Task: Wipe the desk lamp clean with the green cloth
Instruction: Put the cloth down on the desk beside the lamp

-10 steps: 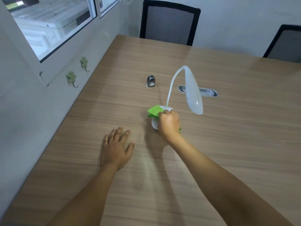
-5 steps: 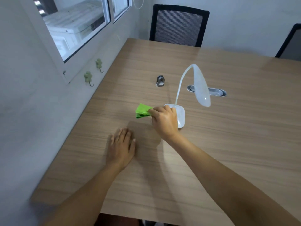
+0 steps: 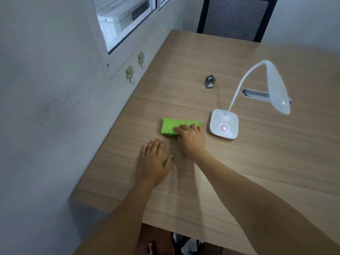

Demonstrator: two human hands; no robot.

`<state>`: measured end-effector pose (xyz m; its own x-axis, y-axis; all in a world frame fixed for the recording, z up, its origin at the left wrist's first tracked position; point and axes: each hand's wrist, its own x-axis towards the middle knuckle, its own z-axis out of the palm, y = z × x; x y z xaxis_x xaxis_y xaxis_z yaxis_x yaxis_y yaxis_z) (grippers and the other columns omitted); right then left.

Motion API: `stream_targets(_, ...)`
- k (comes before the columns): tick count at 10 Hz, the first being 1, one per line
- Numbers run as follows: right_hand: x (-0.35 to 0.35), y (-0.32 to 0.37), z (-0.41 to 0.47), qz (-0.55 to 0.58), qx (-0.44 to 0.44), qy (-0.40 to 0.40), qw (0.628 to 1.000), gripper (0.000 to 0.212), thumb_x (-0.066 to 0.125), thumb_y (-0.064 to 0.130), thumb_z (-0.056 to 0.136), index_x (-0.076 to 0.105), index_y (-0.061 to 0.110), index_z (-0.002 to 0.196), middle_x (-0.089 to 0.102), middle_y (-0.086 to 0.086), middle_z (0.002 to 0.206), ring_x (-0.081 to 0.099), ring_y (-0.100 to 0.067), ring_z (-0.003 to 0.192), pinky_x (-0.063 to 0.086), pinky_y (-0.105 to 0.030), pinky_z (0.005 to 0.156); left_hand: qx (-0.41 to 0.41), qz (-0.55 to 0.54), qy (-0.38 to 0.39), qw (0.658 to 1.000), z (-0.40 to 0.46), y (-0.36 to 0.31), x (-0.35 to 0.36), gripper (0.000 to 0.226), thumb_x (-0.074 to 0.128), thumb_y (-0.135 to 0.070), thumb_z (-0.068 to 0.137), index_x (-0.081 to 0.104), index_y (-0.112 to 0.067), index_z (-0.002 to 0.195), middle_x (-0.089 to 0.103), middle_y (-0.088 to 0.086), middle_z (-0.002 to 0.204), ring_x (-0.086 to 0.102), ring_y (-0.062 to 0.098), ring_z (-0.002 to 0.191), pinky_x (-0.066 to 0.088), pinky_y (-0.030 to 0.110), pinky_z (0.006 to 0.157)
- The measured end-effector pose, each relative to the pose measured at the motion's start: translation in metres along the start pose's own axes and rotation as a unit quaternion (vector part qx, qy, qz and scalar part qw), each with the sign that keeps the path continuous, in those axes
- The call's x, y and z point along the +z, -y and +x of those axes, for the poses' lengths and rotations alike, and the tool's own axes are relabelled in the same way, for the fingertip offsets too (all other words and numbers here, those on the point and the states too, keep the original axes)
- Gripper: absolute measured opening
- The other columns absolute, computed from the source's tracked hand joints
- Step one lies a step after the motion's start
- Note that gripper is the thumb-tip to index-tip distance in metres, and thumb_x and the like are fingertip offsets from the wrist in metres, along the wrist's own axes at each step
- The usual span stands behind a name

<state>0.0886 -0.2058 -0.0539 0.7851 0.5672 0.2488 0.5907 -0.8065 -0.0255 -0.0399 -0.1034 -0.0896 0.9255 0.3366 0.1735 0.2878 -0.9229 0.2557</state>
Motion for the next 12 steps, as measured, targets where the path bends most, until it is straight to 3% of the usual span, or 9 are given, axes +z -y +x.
stream_targets(1, -0.001, -0.008, -0.013, 0.043, 0.012, -0.019, 0.999, 0.036, 0.057, 0.035, 0.077, 0.069, 0.026, 0.11, 0.071, -0.006, 0.114, 0.065, -0.032, 0.098, 0.049, -0.045, 0.088, 0.004, -0.005, -0.007, 1.0, 0.001, -0.001, 0.003, 0.056, 0.045, -0.047, 0.083, 0.058, -0.014, 0.126, 0.059, 0.007, 0.134, 0.05, 0.024, 0.13, 0.035, 0.043, 0.111)
stream_targets(2, -0.01, -0.028, -0.025, 0.079, 0.119, -0.001, 0.99, 0.057, 0.033, 0.048, 0.085, 0.049, 0.025, 0.135, 0.043, -0.013, 0.147, 0.039, -0.036, 0.134, 0.031, -0.053, 0.108, 0.005, -0.001, -0.013, 1.0, 0.0, 0.002, 0.003, 0.057, 0.044, -0.047, 0.081, 0.059, -0.014, 0.125, 0.059, 0.008, 0.134, 0.051, 0.025, 0.129, 0.035, 0.044, 0.109)
stream_targets(3, -0.009, -0.066, -0.036, 0.095, 0.211, 0.076, 0.97, 0.057, 0.028, 0.048, 0.096, 0.022, 0.027, 0.148, 0.009, -0.009, 0.16, 0.006, -0.034, 0.146, 0.009, -0.055, 0.116, 0.004, 0.001, -0.017, 1.0, 0.001, 0.001, 0.005, 0.056, 0.044, -0.047, 0.081, 0.059, -0.014, 0.124, 0.058, 0.008, 0.135, 0.051, 0.026, 0.127, 0.035, 0.044, 0.109)
stream_targets(4, -0.008, -0.085, -0.042, 0.106, 0.227, 0.121, 0.961, 0.058, 0.026, 0.051, 0.098, 0.012, 0.03, 0.15, -0.001, -0.003, 0.161, -0.003, -0.029, 0.147, 0.004, -0.054, 0.117, 0.005, 0.001, -0.021, 1.0, 0.002, 0.001, 0.006, 0.056, 0.044, -0.047, 0.081, 0.059, -0.014, 0.123, 0.059, 0.008, 0.134, 0.052, 0.027, 0.126, 0.036, 0.044, 0.108)
stream_targets(10, -0.025, -0.109, -0.055, 0.094, 0.18, 0.173, 0.964, 0.052, 0.017, 0.051, 0.098, 0.009, 0.039, 0.148, -0.004, 0.007, 0.161, -0.007, -0.018, 0.148, -0.003, -0.053, 0.118, 0.003, 0.012, -0.004, 1.0, 0.002, 0.002, 0.003, 0.059, 0.04, -0.049, 0.081, 0.058, -0.014, 0.125, 0.056, 0.008, 0.136, 0.05, 0.026, 0.128, 0.032, 0.043, 0.11)
stream_targets(12, -0.032, -0.108, -0.078, 0.14, 0.238, 0.115, 0.954, 0.054, 0.02, 0.049, 0.099, 0.003, 0.037, 0.149, -0.007, 0.004, 0.161, -0.007, -0.021, 0.148, -0.001, -0.053, 0.117, -0.006, -0.001, 0.001, 1.0, 0.003, 0.001, 0.0, 0.06, 0.04, -0.049, 0.08, 0.058, -0.014, 0.125, 0.057, 0.009, 0.135, 0.051, 0.027, 0.127, 0.034, 0.043, 0.108)
